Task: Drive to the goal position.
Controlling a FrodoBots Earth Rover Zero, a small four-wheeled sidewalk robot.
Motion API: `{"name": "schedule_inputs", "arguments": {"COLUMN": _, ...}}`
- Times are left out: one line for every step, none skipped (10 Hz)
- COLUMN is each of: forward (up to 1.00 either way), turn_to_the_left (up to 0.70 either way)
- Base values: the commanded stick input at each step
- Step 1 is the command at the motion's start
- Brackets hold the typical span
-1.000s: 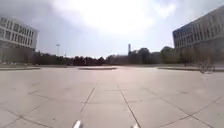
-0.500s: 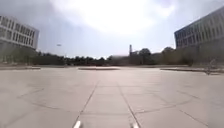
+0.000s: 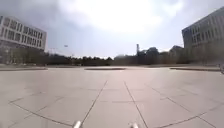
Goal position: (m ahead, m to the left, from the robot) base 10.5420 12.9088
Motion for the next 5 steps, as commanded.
{"name": "schedule_inputs", "arguments": {"forward": 0.70, "turn_to_the_left": -0.01}}
{"name": "schedule_inputs", "arguments": {"forward": 0.70, "turn_to_the_left": -0.01}}
{"name": "schedule_inputs", "arguments": {"forward": 0.70, "turn_to_the_left": -0.01}}
{"name": "schedule_inputs", "arguments": {"forward": 0.70, "turn_to_the_left": -0.01}}
{"name": "schedule_inputs", "arguments": {"forward": 0.70, "turn_to_the_left": -0.01}}
